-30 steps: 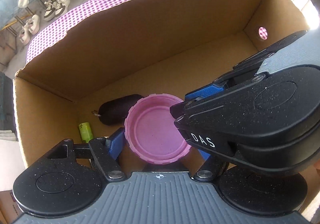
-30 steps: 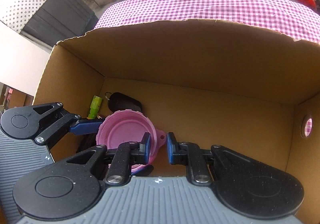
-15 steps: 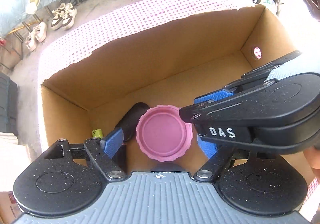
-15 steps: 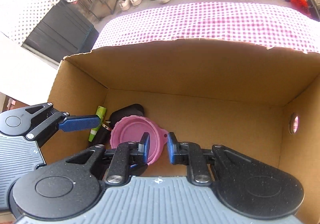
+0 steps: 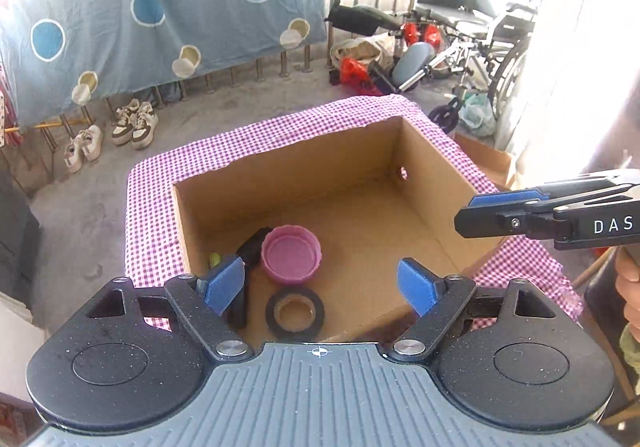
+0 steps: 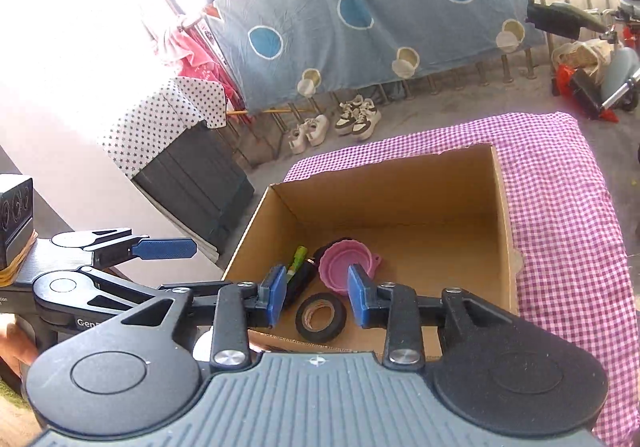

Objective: Organize rigid objects
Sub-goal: 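Move the right gripper to the white plug charger and close on it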

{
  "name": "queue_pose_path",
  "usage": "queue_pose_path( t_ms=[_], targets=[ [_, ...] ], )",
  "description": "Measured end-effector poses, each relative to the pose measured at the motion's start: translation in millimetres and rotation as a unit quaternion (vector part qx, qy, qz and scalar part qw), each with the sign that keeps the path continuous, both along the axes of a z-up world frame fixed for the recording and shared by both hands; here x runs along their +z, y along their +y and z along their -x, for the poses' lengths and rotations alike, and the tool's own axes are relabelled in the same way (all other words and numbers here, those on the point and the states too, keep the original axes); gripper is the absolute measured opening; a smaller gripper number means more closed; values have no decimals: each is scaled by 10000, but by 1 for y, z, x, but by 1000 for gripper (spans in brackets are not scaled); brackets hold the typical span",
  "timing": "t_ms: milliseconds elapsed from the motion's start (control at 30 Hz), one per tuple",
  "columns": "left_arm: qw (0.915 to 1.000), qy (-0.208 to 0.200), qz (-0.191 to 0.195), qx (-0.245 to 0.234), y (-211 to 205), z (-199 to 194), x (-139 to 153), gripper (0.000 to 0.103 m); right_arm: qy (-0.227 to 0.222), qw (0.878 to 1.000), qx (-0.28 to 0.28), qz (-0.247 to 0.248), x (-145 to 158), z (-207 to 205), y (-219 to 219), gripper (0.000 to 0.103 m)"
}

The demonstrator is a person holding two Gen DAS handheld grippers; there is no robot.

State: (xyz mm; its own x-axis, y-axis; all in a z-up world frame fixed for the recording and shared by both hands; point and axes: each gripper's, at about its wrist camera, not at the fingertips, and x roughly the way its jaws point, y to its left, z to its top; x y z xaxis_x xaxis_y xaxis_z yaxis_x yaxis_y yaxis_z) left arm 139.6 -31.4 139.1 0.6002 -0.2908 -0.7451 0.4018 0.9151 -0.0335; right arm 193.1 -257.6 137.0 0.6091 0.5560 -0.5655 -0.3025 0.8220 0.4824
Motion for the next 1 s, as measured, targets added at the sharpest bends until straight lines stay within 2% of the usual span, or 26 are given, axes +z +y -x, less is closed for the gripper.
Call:
queue_pose_path(
  t_ms=[133, 267, 367, 600, 800, 1000],
  targets=[
    [9997, -150, 178, -91, -10, 20, -18, 85, -148, 9993, -270, -232, -14, 53, -5, 41],
    [9996, -125, 217, -99, -15, 46, -45, 85, 81, 9972, -474, -572, -42, 85, -9, 41],
    [9995, -188, 225, -117, -22, 59, -66, 85, 249, 9958, -609, -638, -64, 96, -9, 41],
    [9993, -318, 157, -144, -48, 80, -111, 83, 487, 9934, -903, -514, -97, 98, -20, 40],
    [9975, -631, -156, -268, -70, 82, -136, 75, 562, 9932, -853, -562, -114, 84, -19, 33],
    [9971, -585, -404, -285, -82, 69, -154, 67, 705, 9932, -756, -539, -127, 57, -18, 27]
  ],
)
